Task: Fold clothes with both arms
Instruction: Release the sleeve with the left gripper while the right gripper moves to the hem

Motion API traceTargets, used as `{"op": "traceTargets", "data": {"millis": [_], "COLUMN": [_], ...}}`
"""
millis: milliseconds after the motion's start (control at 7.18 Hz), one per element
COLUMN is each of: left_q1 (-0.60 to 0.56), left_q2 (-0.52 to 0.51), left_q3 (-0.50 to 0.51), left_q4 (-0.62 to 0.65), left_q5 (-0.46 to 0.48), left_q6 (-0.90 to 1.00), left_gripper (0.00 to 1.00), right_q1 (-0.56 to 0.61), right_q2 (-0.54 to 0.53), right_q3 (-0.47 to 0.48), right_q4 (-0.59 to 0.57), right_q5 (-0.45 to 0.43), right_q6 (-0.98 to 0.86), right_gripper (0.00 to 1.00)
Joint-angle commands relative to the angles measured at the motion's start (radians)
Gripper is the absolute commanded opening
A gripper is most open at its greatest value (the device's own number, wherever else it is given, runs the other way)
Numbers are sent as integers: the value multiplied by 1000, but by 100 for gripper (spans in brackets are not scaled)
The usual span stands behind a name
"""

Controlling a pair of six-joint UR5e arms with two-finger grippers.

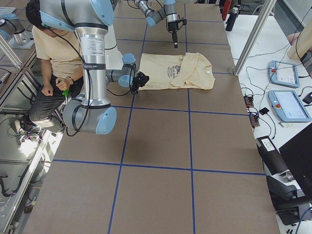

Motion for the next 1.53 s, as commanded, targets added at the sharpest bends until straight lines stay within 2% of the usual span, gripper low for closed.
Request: {"op": "traceTargets", "data": {"millis": [0,836,975,1254,1393], "left_q1": [1,1,2,3,3], "left_q2": [0,0,0,0,0], "left_q3": [1,2,2,2,2], "left_q4": [0,0,0,0,0], "left_q5": [1,1,1,1,1], "left_q6": [0,-5,-6,-6,-6], "left_gripper": [77,77,77,77,77], "right_q1": [-1,-7,-7,-4,-2], "right_q2": [1,1,1,1,-5], "right_q3": [2,11,12,14,25], "right_q4": [0,0,0,0,0], "right_q5": [-2,-2,-2,-2,-2], "right_q6": [29,29,29,31,29], "right_gripper": [39,41,37,0,0]}}
